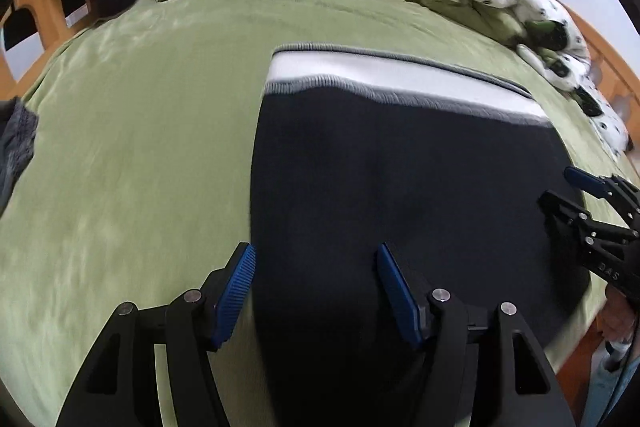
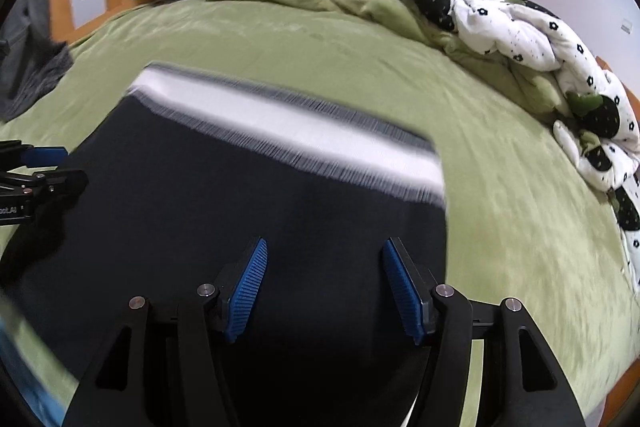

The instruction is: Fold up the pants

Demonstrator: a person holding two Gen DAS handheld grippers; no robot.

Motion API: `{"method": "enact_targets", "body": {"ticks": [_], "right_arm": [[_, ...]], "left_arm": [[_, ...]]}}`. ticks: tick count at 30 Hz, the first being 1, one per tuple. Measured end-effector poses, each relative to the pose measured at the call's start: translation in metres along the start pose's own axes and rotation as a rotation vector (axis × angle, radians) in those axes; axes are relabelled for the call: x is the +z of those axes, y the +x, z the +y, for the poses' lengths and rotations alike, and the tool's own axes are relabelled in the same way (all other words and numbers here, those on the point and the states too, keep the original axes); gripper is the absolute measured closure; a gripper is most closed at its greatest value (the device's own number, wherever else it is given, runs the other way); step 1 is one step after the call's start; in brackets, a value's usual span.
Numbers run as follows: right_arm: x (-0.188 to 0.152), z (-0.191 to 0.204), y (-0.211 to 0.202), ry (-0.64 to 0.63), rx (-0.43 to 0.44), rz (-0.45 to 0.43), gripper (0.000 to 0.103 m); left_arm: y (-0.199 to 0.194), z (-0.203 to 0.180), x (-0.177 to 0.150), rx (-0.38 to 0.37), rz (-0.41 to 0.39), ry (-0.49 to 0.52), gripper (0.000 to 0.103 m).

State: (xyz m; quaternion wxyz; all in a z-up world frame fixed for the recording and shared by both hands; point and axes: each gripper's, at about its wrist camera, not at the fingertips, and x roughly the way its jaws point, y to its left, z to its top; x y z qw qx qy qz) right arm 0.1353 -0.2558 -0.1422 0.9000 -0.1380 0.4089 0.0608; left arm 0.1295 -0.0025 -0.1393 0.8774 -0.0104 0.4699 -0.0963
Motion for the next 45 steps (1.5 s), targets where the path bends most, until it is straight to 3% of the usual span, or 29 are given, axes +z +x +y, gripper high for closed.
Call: {"method": "enact_targets", "body": {"ticks": [3,5,10,13,17,18,20,21,24,26,28,32,36,38,41,43,45], "right_arm": [[-0.032,0.009,-0.019,0.005,-0.009,-0.016,0.044],[-0.054,0.008,-0.033,0.064,0.017,-0.031,0.044],[-0.085,0.001,-0.052,0.156,0.022,-0.012,0.045],[-0.089,0.000,-0.069,0.191,0.021,-0.041,0.045],[-0.094,0.003,-0.091,0.191,-0.006,-0.084,0.045],[-0.096,0.005,-0.096,0.189,-0.006,-0.094,0.045],[-0.099,0.007,-0.101,0.189,-0.008,-0.100,0.046],[-0.100,0.008,-0.102,0.189,-0.014,-0.100,0.046],[-0.104,0.008,-0.103,0.190,-0.022,-0.091,0.046],[-0.104,0.006,-0.103,0.208,-0.019,-0.094,0.046],[-0.103,0.002,-0.104,0.230,-0.006,-0.109,0.046],[-0.099,-0.003,-0.105,0.232,0.001,-0.147,0.045],[-0.088,-0.011,-0.084,0.224,-0.008,-0.135,0.045],[-0.086,-0.015,-0.066,0.245,0.010,-0.105,0.045],[-0.091,-0.013,-0.037,0.265,0.019,-0.003,0.046],[-0.098,-0.013,-0.039,0.282,0.026,-0.024,0.046],[-0.103,-0.014,-0.048,0.295,0.042,-0.036,0.046]], "left_arm": [[-0.031,0.009,-0.036,-0.071,-0.039,0.020,0.042],[-0.048,0.016,-0.063,-0.081,-0.041,0.061,0.042],[-0.062,0.023,-0.092,-0.018,-0.033,0.107,0.042],[-0.059,0.001,-0.100,0.119,-0.033,0.217,0.045],[-0.039,-0.018,-0.102,0.228,-0.010,0.279,0.062],[-0.034,-0.021,-0.100,0.227,-0.007,0.283,0.064],[-0.034,-0.020,-0.094,0.189,-0.021,0.254,0.090],[-0.038,-0.016,-0.093,0.149,-0.025,0.204,0.093],[-0.032,-0.006,-0.094,0.149,0.004,0.079,0.092],[-0.035,-0.012,-0.102,0.175,0.002,0.105,0.090],[-0.051,-0.017,-0.111,0.142,-0.010,0.132,0.090],[-0.093,-0.016,-0.114,0.046,-0.107,0.105,0.069],[-0.099,-0.012,-0.080,-0.023,-0.185,0.067,0.053],[-0.088,-0.013,-0.064,0.003,-0.211,0.054,0.053],[-0.050,-0.013,-0.049,0.030,-0.126,0.022,0.053],[-0.027,-0.019,-0.056,0.094,-0.064,0.011,0.050],[-0.025,-0.028,-0.069,0.133,-0.099,0.036,0.046]]}}
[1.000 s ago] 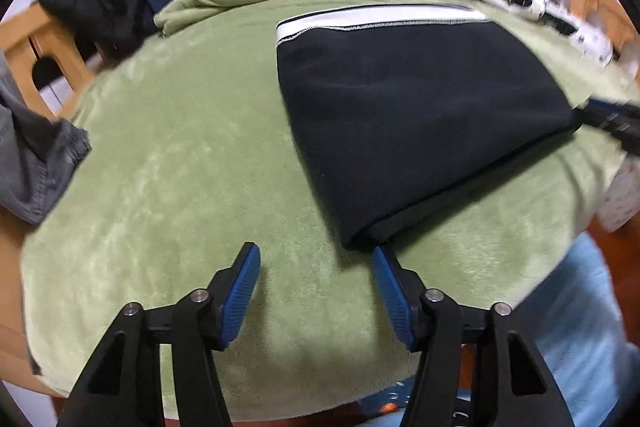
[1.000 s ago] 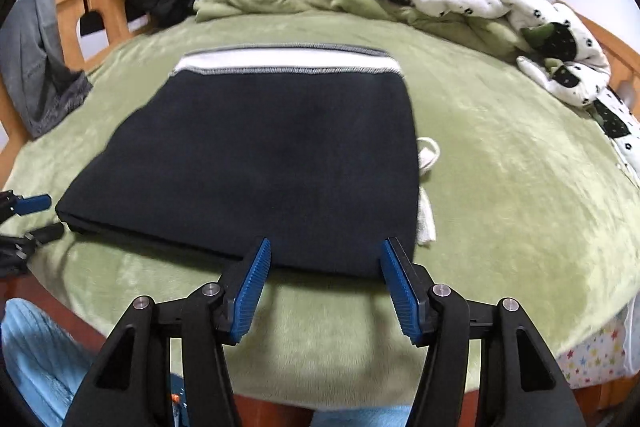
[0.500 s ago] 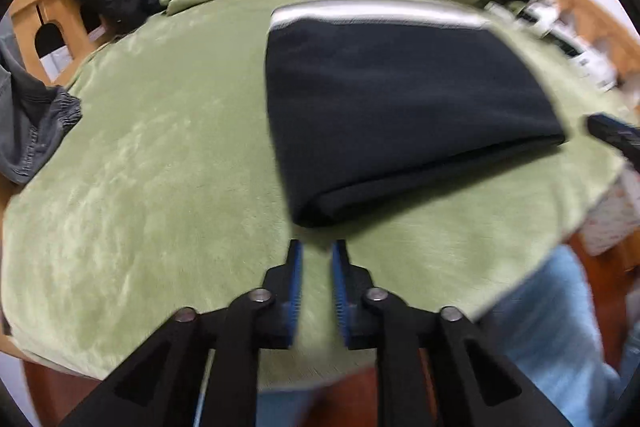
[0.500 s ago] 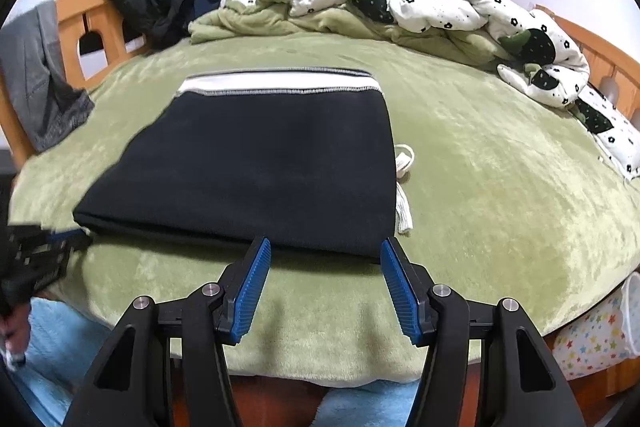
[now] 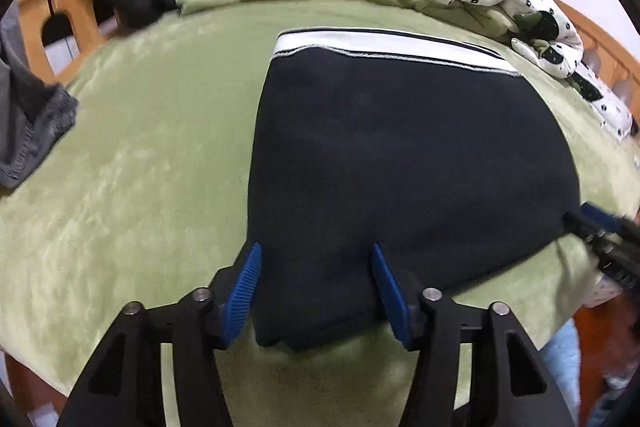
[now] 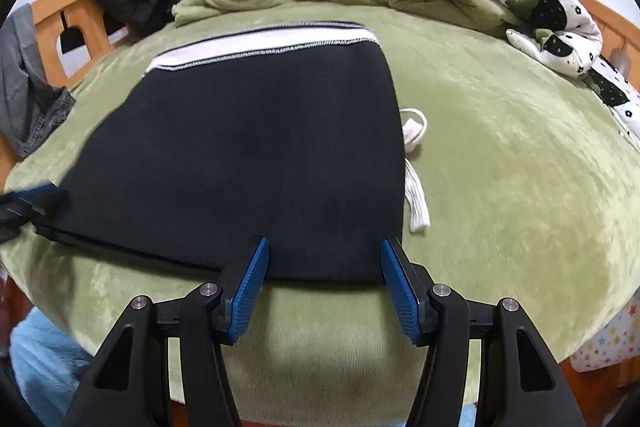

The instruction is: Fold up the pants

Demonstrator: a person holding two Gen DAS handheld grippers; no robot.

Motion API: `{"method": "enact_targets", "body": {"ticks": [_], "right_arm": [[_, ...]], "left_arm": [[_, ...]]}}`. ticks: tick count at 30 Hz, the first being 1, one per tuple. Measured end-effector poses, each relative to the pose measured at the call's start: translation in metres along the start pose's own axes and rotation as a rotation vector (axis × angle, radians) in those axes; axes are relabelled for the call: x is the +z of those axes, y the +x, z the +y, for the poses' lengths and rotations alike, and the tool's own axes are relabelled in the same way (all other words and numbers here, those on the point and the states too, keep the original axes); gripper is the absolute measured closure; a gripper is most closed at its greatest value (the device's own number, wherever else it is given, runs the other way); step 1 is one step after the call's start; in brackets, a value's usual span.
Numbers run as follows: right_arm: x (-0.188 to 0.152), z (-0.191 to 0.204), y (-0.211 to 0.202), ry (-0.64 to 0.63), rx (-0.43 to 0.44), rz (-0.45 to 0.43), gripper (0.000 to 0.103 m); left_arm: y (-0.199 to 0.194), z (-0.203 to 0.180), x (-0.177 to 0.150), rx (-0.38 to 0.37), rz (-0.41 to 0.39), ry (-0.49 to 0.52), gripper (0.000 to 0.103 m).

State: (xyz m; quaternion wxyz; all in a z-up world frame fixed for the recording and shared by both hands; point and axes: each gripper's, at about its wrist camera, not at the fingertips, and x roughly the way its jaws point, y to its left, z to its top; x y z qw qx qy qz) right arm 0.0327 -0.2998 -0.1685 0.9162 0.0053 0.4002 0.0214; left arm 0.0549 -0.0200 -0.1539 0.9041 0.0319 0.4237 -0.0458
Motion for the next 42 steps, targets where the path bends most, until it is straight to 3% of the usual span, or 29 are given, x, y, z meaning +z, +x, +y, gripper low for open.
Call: {"method": "enact_targets", "body": {"ticks": [3,7,9,12,16,21,23,42], "right_arm": [[-0.001,-0.005,-0.007,0.033,0.016,0.008,0.046],[0.002,-0.001,-0.026,0.023,0.002,0.004,0.046],[0.006,0.006,-0.046,0.002,-0.039,-0.027,0.046],[0.013,0.009,-0.078,0.013,-0.031,-0.061,0.046],[0.017,0.010,-0.120,0.027,-0.043,-0.114,0.041],[0.018,0.006,-0.160,0.015,-0.079,-0.190,0.010],[0.019,0.003,-0.167,0.015,-0.096,-0.200,0.005],[0.019,-0.011,-0.198,0.031,-0.108,-0.253,0.005]], "left_arm": [[-0.011,-0.006,-0.013,-0.007,0.022,-0.004,0.046],[-0.036,0.000,-0.018,-0.061,0.036,-0.108,0.046],[-0.051,0.003,-0.016,-0.070,0.014,-0.155,0.046],[-0.082,-0.010,-0.010,-0.022,-0.064,-0.133,0.045],[-0.117,-0.033,0.000,-0.043,-0.119,-0.100,0.027],[-0.145,-0.055,0.007,-0.005,-0.165,-0.052,0.024],[-0.150,-0.059,0.008,-0.013,-0.160,-0.047,0.024],[-0.176,-0.074,0.009,0.010,-0.196,-0.036,0.024]]}}
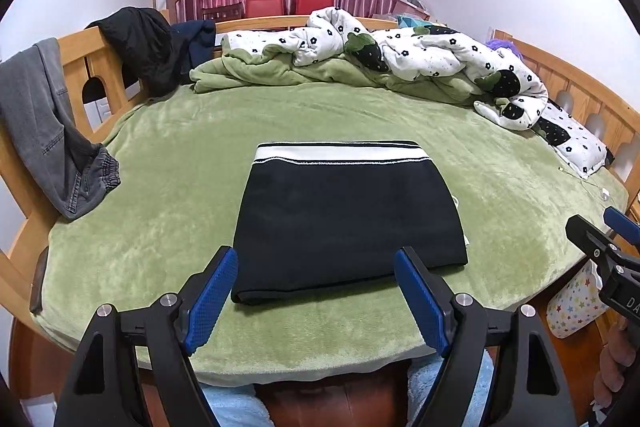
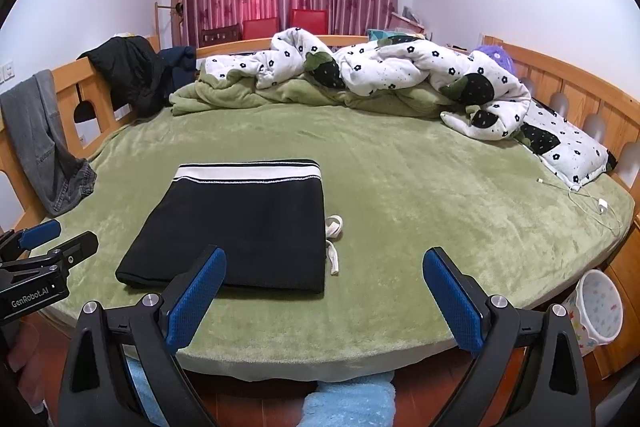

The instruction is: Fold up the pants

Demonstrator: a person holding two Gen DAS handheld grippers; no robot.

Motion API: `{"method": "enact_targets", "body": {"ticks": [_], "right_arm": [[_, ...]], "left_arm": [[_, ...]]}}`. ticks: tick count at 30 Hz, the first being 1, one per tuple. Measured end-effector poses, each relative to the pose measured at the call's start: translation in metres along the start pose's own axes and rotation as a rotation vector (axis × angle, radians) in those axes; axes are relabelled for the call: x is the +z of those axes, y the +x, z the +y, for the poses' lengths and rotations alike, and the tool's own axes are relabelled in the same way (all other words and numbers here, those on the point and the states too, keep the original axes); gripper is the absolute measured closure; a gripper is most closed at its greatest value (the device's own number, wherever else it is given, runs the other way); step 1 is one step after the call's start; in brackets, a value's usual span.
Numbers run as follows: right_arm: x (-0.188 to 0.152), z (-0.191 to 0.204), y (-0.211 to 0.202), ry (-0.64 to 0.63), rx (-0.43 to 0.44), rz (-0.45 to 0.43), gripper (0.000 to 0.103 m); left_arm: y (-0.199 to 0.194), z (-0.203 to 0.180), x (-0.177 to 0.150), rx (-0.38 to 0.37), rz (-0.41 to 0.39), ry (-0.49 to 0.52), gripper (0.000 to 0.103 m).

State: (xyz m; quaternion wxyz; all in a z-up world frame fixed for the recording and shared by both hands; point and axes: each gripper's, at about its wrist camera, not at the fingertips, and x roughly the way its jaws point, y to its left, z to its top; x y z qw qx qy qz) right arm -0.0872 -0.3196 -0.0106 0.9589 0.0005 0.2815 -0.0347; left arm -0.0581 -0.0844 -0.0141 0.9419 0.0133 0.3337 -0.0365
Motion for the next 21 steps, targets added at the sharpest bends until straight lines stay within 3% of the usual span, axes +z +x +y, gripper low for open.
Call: {"method": "enact_targets", "body": {"ticks": [21], "right_arm": [[-0.0045,-0.0003,0.0045,0.013,-0.010,0.024,0.005]], "left_arm": [[-0.0018,-0.0013,-0.0029,0.009,0.008,-0.005,0.024]]}}
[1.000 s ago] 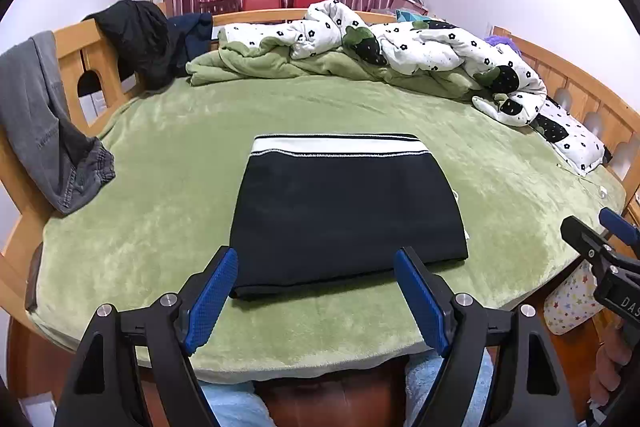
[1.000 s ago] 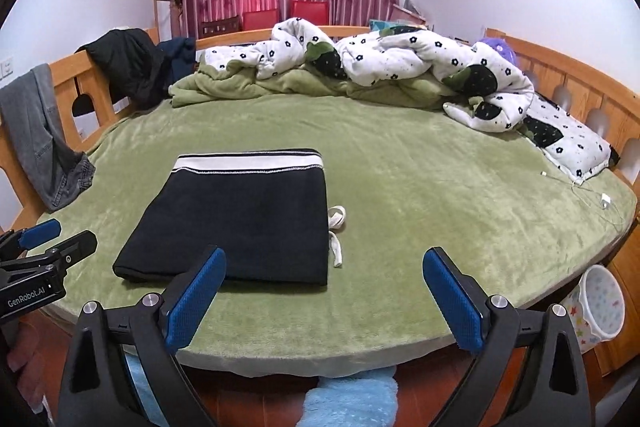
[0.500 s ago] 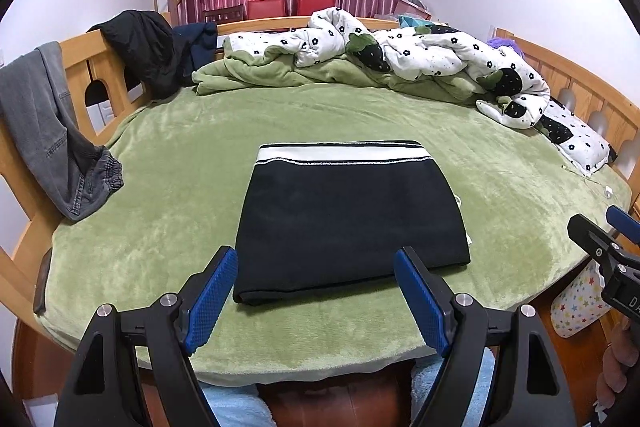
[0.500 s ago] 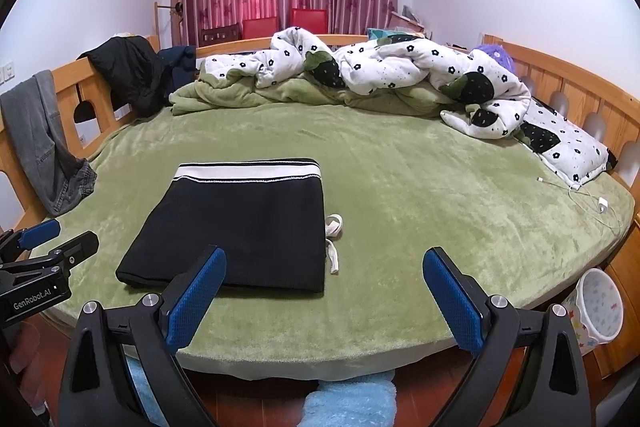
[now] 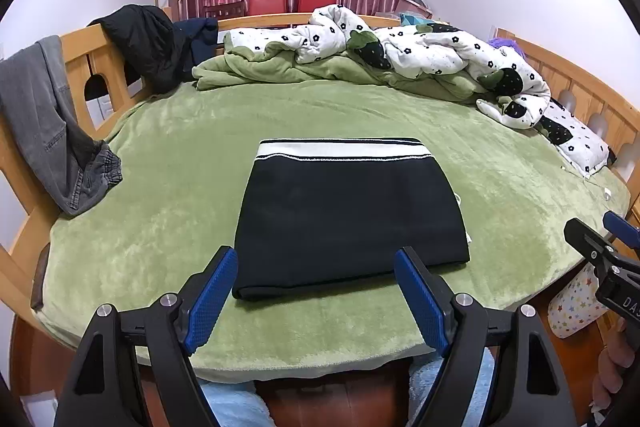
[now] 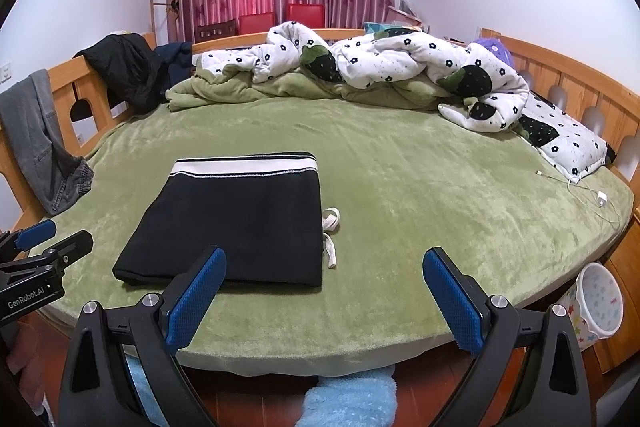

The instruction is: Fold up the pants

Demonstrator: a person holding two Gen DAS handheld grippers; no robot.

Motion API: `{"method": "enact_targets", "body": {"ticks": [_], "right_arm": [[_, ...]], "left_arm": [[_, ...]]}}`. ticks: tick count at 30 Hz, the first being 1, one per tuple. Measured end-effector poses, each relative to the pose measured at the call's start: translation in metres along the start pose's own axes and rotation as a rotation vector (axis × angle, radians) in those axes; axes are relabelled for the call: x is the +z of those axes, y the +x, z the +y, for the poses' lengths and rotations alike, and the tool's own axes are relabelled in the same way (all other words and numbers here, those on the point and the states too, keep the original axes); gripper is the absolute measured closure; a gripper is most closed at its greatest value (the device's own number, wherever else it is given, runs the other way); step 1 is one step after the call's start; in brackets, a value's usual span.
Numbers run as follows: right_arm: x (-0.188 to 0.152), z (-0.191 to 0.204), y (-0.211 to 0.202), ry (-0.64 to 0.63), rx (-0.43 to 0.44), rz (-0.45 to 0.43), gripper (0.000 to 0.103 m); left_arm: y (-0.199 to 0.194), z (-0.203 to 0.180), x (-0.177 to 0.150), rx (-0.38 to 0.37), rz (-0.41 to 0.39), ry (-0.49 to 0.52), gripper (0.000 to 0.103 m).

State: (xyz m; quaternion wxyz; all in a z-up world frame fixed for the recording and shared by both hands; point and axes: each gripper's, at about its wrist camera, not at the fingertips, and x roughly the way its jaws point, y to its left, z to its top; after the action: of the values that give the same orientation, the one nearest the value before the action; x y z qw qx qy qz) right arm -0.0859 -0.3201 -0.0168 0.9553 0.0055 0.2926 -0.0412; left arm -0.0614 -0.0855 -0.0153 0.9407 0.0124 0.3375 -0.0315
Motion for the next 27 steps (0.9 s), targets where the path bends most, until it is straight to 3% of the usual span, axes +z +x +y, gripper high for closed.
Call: {"method": "enact_targets", "body": {"ticks": [27], "right_arm": [[-0.0025,-0.0031,0.0040,0.004,-0.002,-0.001,0.005]], "left_arm": [[-0.0038,0.0068,0.0024,0.003,-0.012,-0.015,0.024]]}}
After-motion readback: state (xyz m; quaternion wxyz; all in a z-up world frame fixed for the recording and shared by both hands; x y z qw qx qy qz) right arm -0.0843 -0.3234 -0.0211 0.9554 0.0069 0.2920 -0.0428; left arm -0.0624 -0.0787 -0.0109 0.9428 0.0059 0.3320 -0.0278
